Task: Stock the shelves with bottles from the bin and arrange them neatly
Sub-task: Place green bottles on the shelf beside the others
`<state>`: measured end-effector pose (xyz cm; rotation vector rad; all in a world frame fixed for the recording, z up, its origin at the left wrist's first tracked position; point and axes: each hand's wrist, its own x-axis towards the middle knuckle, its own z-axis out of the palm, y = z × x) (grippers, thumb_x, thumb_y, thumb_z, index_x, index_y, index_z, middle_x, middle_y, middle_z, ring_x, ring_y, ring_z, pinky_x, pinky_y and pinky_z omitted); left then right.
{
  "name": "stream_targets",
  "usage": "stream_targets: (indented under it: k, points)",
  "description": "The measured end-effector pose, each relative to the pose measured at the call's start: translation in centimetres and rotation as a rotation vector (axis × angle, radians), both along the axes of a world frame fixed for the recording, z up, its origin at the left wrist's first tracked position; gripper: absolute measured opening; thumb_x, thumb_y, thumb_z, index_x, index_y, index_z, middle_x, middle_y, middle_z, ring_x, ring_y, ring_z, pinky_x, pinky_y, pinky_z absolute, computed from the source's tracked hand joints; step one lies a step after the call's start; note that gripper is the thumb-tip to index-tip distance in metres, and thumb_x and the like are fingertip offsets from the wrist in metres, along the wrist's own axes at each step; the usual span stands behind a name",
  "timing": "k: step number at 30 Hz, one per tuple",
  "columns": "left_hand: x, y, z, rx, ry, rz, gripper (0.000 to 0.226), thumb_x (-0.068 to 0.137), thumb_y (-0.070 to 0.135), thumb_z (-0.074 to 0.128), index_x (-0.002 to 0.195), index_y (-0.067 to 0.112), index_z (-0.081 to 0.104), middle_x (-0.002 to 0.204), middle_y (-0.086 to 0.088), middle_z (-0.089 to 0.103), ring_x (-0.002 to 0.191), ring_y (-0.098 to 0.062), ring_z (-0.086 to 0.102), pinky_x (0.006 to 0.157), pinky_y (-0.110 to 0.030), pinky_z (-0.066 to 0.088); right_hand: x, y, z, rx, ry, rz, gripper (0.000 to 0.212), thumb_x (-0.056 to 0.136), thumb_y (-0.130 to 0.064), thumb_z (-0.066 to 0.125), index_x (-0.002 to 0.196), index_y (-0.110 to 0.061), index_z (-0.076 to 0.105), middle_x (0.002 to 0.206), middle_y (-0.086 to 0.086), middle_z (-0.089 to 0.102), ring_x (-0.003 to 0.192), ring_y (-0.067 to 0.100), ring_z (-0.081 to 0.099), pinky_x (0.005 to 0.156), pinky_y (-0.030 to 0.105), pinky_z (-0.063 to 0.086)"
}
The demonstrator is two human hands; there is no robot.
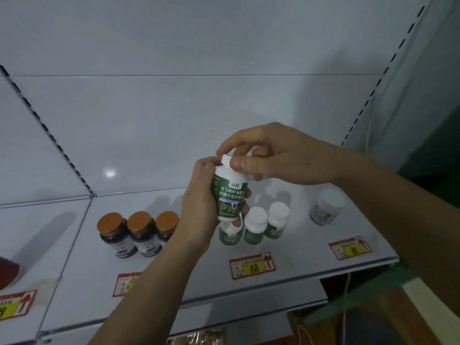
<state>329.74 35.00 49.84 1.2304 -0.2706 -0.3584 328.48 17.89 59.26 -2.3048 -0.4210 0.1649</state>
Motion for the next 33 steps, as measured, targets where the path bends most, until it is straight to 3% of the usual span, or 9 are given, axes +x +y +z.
stream_targets:
  k: [5,8,11,14,17,20,24,28,33]
  points:
    - [0.0,-2.4,0.3,0.101,-0.043,0.026,0.046,0.106,0.042,0.029,0.125,0.006,0.051,0.093,-0.023,0.071,0.075,-0.036,0.069,0.057,-0.041,0.055,1.0,-2.2,0.3,-0.095,-0.041,0.046,0.017,0.096,-0.027,0.068,0.112,-0.03,0.071,0.102,-0.006,0.068,0.079,0.011,0.069,0.072,0.02,0.049]
    - [-0.4,-2.1,-1.0,0.305,-0.3,0.253,0.03,0.107,0.035,0.03,0.12,0.019,0.053,0.104,-0.003,0.069,0.095,-0.02,0.068,0.075,-0.035,0.059,1.7,-4.0,0.3,-0.211,-0.127,0.018,0.015,0.09,-0.033,0.071,0.104,-0.038,0.07,0.102,-0.01,0.067,0.071,0.005,0.062,0.071,0.019,0.043]
    - [-1.3,-1.4,-3.8,0.447,-0.463,0.388,0.037,0.098,0.045,0.032,0.122,0.026,0.053,0.118,0.014,0.063,0.113,-0.005,0.058,0.091,-0.027,0.048,2.5,-5.4,-0.2,-0.325,-0.176,-0.045,0.015,0.083,-0.038,0.072,0.097,-0.04,0.069,0.098,-0.014,0.065,0.075,-0.006,0.057,0.068,0.017,0.039]
    - [-2.2,-1.6,-6.9,0.475,-0.404,0.446,0.042,0.099,0.043,0.032,0.132,0.025,0.051,0.129,0.01,0.058,0.12,0.0,0.052,0.098,-0.019,0.043,3.3,-5.8,-1.8,-0.426,-0.13,-0.066,0.027,0.068,-0.047,0.061,0.093,-0.037,0.068,0.092,-0.012,0.064,0.081,0.001,0.058,0.071,0.024,0.046]
    - [-2.6,-1.8,-9.5,0.468,-0.344,0.504,0.045,0.102,0.04,0.029,0.14,0.023,0.044,0.138,0.009,0.051,0.128,0.002,0.045,0.103,-0.011,0.037,4.5,-5.6,-4.1,-0.491,-0.029,-0.04,0.035,0.066,-0.044,0.057,0.097,-0.031,0.069,0.089,-0.015,0.059,0.087,0.013,0.058,0.071,0.025,0.044]
    - [-2.6,-1.6,-11.8,0.468,-0.343,0.515,0.054,0.101,0.051,0.024,0.145,0.024,0.041,0.145,0.011,0.047,0.136,-0.002,0.041,0.112,-0.023,0.034,5.5,-5.8,-6.0,-0.526,0.066,-0.052,0.021,0.081,-0.031,0.066,0.101,-0.029,0.069,0.094,-0.011,0.06,0.083,0.009,0.057,0.062,0.02,0.039]
    - [-2.5,-1.4,-13.7,0.491,-0.293,0.482,0.07,0.097,0.068,0.018,0.149,0.027,0.038,0.151,0.012,0.044,0.14,-0.001,0.038,0.117,-0.036,0.033,6.4,-5.9,-8.1,-0.543,0.141,-0.07,0.021,0.082,-0.029,0.07,0.103,-0.03,0.07,0.102,-0.006,0.063,0.078,0.004,0.058,0.06,0.022,0.043]
    - [-2.2,-1.3,-14.1,0.529,-0.271,0.451,0.072,0.095,0.072,0.016,0.149,0.03,0.039,0.151,0.012,0.045,0.137,0.001,0.04,0.117,-0.038,0.036,6.9,-5.7,-9.5,-0.519,0.209,-0.055,0.02,0.078,-0.03,0.072,0.097,-0.031,0.068,0.104,-0.001,0.065,0.073,0.017,0.07,0.071,0.037,0.062]
    - [-2.2,-1.0,-14.4,0.498,-0.204,0.456,0.077,0.09,0.079,0.017,0.147,0.033,0.042,0.149,0.014,0.047,0.136,0.0,0.041,0.117,-0.043,0.036,6.9,-5.8,-10.1,-0.481,0.213,-0.025,0.019,0.076,-0.03,0.074,0.094,-0.03,0.068,0.099,-0.001,0.068,0.068,0.021,0.073,0.067,0.037,0.064]
